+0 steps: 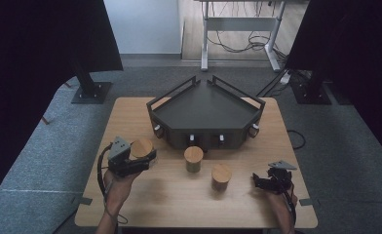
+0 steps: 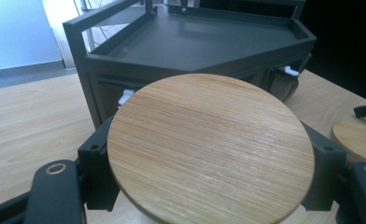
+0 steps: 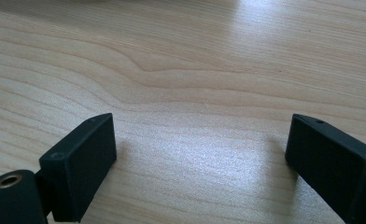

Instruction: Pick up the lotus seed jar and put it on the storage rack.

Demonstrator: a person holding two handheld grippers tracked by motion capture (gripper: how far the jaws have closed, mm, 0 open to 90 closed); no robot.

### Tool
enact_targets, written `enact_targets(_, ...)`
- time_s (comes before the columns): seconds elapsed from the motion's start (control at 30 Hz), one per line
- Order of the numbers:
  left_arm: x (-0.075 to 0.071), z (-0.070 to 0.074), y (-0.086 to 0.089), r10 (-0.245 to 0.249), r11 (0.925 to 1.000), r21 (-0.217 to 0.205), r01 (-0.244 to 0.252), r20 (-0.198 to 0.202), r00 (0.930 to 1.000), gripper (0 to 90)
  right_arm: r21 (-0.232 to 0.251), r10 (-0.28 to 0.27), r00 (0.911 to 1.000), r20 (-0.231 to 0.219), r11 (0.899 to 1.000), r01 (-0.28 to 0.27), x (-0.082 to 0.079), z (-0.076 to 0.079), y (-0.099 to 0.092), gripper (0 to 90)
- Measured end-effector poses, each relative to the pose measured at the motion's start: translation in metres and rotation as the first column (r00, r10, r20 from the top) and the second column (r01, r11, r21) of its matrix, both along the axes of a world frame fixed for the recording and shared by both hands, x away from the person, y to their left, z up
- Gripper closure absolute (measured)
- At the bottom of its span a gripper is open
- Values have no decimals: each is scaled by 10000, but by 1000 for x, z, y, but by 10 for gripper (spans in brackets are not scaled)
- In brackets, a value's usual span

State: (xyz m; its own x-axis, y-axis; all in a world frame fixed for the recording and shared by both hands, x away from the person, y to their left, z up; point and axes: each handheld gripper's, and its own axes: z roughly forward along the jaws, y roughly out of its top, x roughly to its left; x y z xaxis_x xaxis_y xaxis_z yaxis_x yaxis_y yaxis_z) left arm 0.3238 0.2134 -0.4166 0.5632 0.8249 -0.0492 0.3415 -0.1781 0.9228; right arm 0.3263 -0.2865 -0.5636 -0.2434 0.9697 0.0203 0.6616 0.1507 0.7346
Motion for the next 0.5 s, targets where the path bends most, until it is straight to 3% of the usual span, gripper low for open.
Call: enact_targets(0.5, 19, 16, -6, 38, 9999, 111, -41, 215, 9998, 249, 3, -2, 10000, 0, 10000, 2, 0, 0, 0, 81)
